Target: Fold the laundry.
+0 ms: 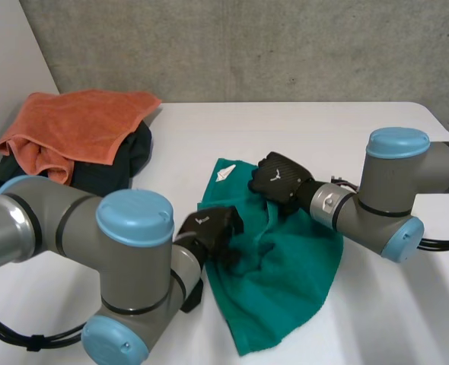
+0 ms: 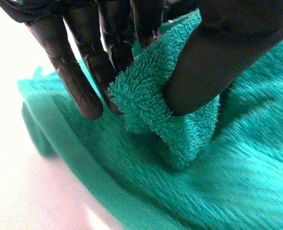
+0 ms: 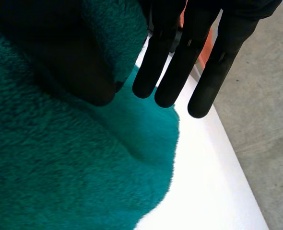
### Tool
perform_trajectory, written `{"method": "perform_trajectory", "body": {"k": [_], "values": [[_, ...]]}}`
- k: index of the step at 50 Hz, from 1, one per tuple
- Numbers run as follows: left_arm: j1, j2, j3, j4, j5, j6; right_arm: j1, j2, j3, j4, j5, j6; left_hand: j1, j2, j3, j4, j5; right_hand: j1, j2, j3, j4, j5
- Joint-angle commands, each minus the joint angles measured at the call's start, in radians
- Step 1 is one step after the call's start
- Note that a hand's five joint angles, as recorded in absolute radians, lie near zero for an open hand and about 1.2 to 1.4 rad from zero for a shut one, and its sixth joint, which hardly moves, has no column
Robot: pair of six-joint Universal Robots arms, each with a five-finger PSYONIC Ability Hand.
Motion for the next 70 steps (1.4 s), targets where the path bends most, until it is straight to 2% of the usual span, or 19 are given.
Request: {"method": "perform_trajectory", "body": {"k": [1, 7, 11, 19, 26, 28, 29, 33, 35, 40, 42, 48, 55, 59, 60, 63, 66, 68, 70], "values": [[0.067, 0.085, 0.057, 0.0, -0.095, 0.019, 0.0, -0.087, -0.026, -0.005, 0.102, 0.03, 0.266, 0.206, 0.213, 0.2, 0.249, 0.264, 0.224, 0.23, 0.225, 0.241], [0.174, 0.243, 0.138, 0.003, -0.092, 0.135, -0.001, -0.289, -0.002, -0.071, 0.4, 0.165, 0.266, 0.206, 0.213, 0.2, 0.249, 0.264, 0.224, 0.23, 0.225, 0.241], [0.203, 0.31, 0.181, 0.009, -0.089, 0.266, -0.003, -0.452, 0.096, -0.053, 0.503, 0.196, 0.266, 0.206, 0.213, 0.2, 0.249, 0.264, 0.224, 0.23, 0.225, 0.241], [0.199, 0.324, 0.206, 0.005, -0.037, 0.442, 0.002, -0.803, 0.288, 0.152, 0.515, 0.207, 0.266, 0.206, 0.213, 0.2, 0.249, 0.264, 0.224, 0.23, 0.225, 0.241], [0.189, 0.22, 0.146, -0.053, 0.046, 0.507, 0.016, -0.765, 0.364, 0.217, 0.499, 0.208, 0.266, 0.206, 0.213, 0.2, 0.249, 0.264, 0.224, 0.23, 0.225, 0.241], [0.171, 0.211, 0.112, -0.075, 0.051, 0.508, 0.016, -0.694, 0.351, 0.205, 0.496, 0.204, 0.266, 0.206, 0.213, 0.2, 0.249, -0.214, -0.254, -0.249, -0.253, -0.238], [0.163, 0.211, 0.101, -0.078, 0.051, 0.508, 0.011, -0.634, 0.329, 0.194, 0.494, 0.197, 0.266, 0.206, 0.213, 0.2, 0.249, -0.591, -0.631, -0.626, -0.63, -0.615], [0.147, 0.257, 0.049, -0.089, 0.051, 0.507, 0.012, -0.49, 0.22, 0.168, 0.453, 0.194, 0.266, 0.206, 0.213, 0.2, 0.249, -0.958, -0.998, -0.992, -0.997, -0.981], [0.143, 0.296, 0.02, -0.089, 0.052, 0.507, 0.008, -0.43, 0.163, 0.165, 0.407, 0.191, 0.266, 0.206, 0.213, 0.2, 0.249, -0.958, -0.998, -0.992, -0.997, -0.981], [0.134, 0.424, -0.087, -0.089, 0.054, 0.508, -0.004, -0.262, 0.013, 0.161, 0.093, 0.196, 0.266, 0.206, 0.213, 0.2, 0.249, -0.958, -0.998, -0.992, -0.997, -0.981], [0.119, 0.48, -0.133, -0.089, 0.054, 0.508, 0.006, -0.22, -0.023, 0.153, 0.011, 0.2, 0.266, 0.206, 0.213, 0.2, 0.249, -0.958, -0.998, -0.992, -0.997, -0.981], [0.084, 0.559, -0.224, -0.083, 0.052, 0.511, 0.084, -0.048, -0.115, 0.086, -0.043, 0.194, 0.266, 0.206, 0.213, 0.2, 0.249, -0.958, -0.998, -0.992, -0.997, -0.981], [0.077, 0.576, -0.268, -0.083, 0.051, 0.511, 0.195, 0.084, -0.143, 0.02, -0.045, 0.193, 0.266, 0.206, 0.213, 0.2, 0.249, -0.916, -0.956, -0.95, -0.955, -0.939], [0.084, 0.573, -0.272, -0.083, 0.049, 0.511, 0.201, 0.123, -0.199, -0.027, -0.006, 0.196, 0.266, 0.206, 0.213, 0.2, 0.249, 0.075, 0.035, 0.04, 0.036, 0.051], [0.087, 0.573, -0.273, -0.083, 0.049, 0.511, 0.198, 0.117, -0.225, -0.04, 0.042, 0.2, 0.266, 0.206, 0.213, 0.2, 0.249, 0.262, 0.222, 0.228, 0.223, 0.239], [0.097, 0.571, -0.272, -0.08, 0.048, 0.511, 0.192, 0.086, -0.236, -0.054, 0.158, 0.203, 0.266, 0.206, 0.213, 0.2, 0.249, 0.264, 0.224, 0.23, 0.225, 0.241], [0.126, 0.573, -0.264, -0.073, 0.046, 0.513, 0.177, -0.038, -0.209, -0.059, 0.311, 0.191, 0.266, 0.206, 0.213, 0.2, 0.249, 0.264, 0.224, 0.23, 0.225, 0.241], [0.148, 0.573, -0.258, -0.063, 0.048, 0.513, 0.128, -0.143, -0.14, -0.059, 0.369, 0.199, 0.266, 0.206, 0.213, 0.2, 0.249, 0.264, 0.224, 0.23, 0.225, 0.241], [0.183, 0.57, -0.247, -0.031, 0.048, 0.513, 0.095, -0.211, -0.075, -0.06, 0.368, 0.19, 0.266, 0.206, 0.213, 0.2, 0.249, 0.264, 0.224, 0.23, 0.225, 0.241]]}}
